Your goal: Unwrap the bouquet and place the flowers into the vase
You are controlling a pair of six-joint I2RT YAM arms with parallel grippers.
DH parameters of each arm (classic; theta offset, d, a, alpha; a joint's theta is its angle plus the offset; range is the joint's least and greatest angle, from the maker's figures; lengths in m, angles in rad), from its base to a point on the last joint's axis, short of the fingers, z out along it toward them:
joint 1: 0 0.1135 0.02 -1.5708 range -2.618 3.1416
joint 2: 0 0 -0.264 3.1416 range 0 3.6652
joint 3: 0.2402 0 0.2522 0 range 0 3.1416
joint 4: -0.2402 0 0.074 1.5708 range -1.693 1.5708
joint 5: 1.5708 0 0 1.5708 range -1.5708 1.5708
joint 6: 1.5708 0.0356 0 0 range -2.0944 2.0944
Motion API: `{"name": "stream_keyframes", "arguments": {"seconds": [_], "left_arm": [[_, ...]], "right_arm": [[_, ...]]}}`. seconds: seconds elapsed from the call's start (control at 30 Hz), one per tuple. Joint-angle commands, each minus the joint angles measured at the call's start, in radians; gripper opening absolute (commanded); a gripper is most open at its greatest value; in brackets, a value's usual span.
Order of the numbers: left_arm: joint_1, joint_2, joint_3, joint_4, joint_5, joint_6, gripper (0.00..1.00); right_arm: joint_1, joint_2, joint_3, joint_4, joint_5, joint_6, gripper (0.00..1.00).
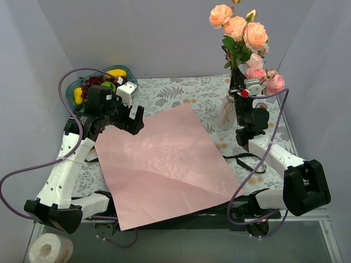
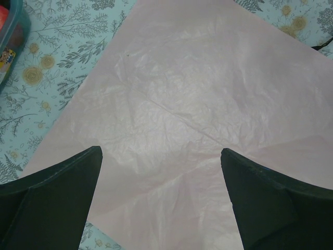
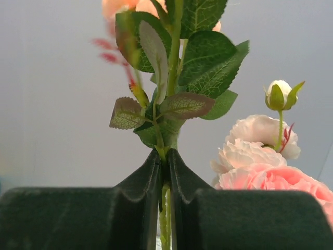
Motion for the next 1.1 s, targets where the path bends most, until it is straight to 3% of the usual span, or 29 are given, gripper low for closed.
{"name": "stream_keyframes", "arguments": {"seconds": [0.0, 0.03, 0.07, 0.13, 0.33, 0.47, 0.73, 0.93, 1.07], "left_arm": [[0.003, -0.019, 0.045, -0.011, 0.004, 0.001, 0.98], [0.003, -0.020, 0.046, -0.011, 0.005, 0.000, 0.98], [0.003, -0.023, 0.051, -0.009, 0.004, 0.001, 0.98], [0.003, -0.026, 0.059, -0.012, 0.004, 0.000, 0.98], [0.003, -0.037, 0.106, -0.041, 0.001, 0.009, 0.98], [0.003, -0.049, 0.108, -0.044, 0.002, 0.004, 0.98], [0.003, -0.045, 0.076, -0.011, -0.010, -0.046, 0.98], [0.003, -0.032, 0.069, 0.020, -0.028, -0.082, 0.98], [0.003, -0.039, 0.066, 0.038, -0.079, -0.112, 0.98]], "right_arm": [[-0.005, -0.016, 0.072, -0.104, 0.102, 0.049, 0.27], [-0.003, -0.018, 0.089, -0.164, 0.111, 0.057, 0.40], [-0.003, -0.021, 0.086, -0.175, 0.122, 0.065, 0.59], [-0.005, -0.039, 0.063, -0.194, 0.125, 0.086, 0.69], [-0.005, -0.087, 0.027, -0.232, 0.134, 0.114, 0.77], [-0.003, -0.130, 0.044, -0.328, 0.139, 0.117, 0.87], [-0.003, -0.312, 0.155, -0.809, 0.082, 0.197, 0.95], [-0.003, -0.438, 0.247, -1.221, -0.056, 0.316, 0.97], [-0.003, -0.527, 0.222, -1.368, -0.166, 0.303, 0.98]]}}
